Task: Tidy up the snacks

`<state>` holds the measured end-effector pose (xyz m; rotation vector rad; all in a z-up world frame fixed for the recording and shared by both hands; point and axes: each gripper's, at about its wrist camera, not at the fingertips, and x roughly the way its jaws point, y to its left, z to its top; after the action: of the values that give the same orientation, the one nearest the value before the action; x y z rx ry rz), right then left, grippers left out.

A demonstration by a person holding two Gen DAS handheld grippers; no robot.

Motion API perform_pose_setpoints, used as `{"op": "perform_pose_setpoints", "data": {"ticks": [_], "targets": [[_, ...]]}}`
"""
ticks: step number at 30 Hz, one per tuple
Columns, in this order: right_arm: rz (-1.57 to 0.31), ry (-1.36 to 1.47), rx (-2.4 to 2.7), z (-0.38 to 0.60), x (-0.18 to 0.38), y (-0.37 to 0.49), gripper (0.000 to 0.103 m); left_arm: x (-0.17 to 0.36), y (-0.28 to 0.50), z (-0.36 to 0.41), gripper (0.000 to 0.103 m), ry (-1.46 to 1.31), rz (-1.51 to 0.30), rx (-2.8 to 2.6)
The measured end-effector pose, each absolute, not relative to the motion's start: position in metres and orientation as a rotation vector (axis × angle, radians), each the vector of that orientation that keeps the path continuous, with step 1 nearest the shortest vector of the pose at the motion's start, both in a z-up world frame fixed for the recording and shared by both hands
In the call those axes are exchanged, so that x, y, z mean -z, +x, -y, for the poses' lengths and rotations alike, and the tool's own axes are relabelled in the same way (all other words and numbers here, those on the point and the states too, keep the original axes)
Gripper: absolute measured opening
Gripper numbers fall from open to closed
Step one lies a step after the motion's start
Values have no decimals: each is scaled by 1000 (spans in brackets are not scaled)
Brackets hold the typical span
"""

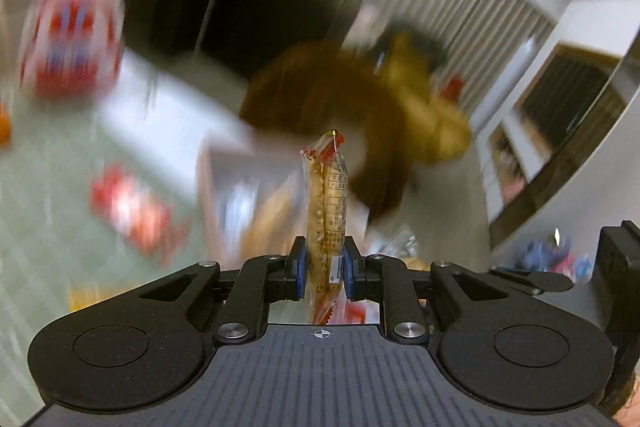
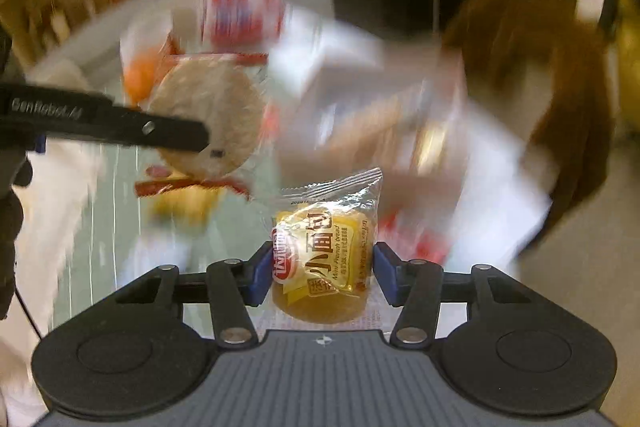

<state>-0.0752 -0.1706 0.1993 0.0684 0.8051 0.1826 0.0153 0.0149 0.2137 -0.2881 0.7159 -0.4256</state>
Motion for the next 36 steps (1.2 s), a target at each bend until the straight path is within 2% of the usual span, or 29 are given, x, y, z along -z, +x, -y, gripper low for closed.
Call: {"op": "perform_pose_setpoints", "data": {"ticks": [3,6,9,14,18,22,28,30,32,36], "targets": [[-679,63,-139,189,-256,-39,52,-256,44,-17,22,-265,-619,432],[-646,65,-95,200,-279,-1,52,-256,77,-20,22,-320,-632,429],[-686,114,-85,207,-273,29,52,-220,107,-23,22,-451,-714,448],[-771,126,-80,206,-233,58,52,-148,145,-21,22,-609,-827,479],[-830,112,-63,203,-205,77,52,-88,171,-10,23,-594,-986,479],[-864,111,-42,202,-185,86,52,-62,159,-27,23,-623,-964,363],[-902,149,-35,198,-154,118,52,-58,111,-61,24,-689,-907,288],[-905,196,-62,196,-151,137,56,-55,99,-70,24,-692,-918,257],[-914,235,-52,195,-149,151,65,-54,90,-85,24,-693,-928,206],[-905,253,-58,194,-150,145,72,-46,75,-118,24,-701,-923,61]]}}
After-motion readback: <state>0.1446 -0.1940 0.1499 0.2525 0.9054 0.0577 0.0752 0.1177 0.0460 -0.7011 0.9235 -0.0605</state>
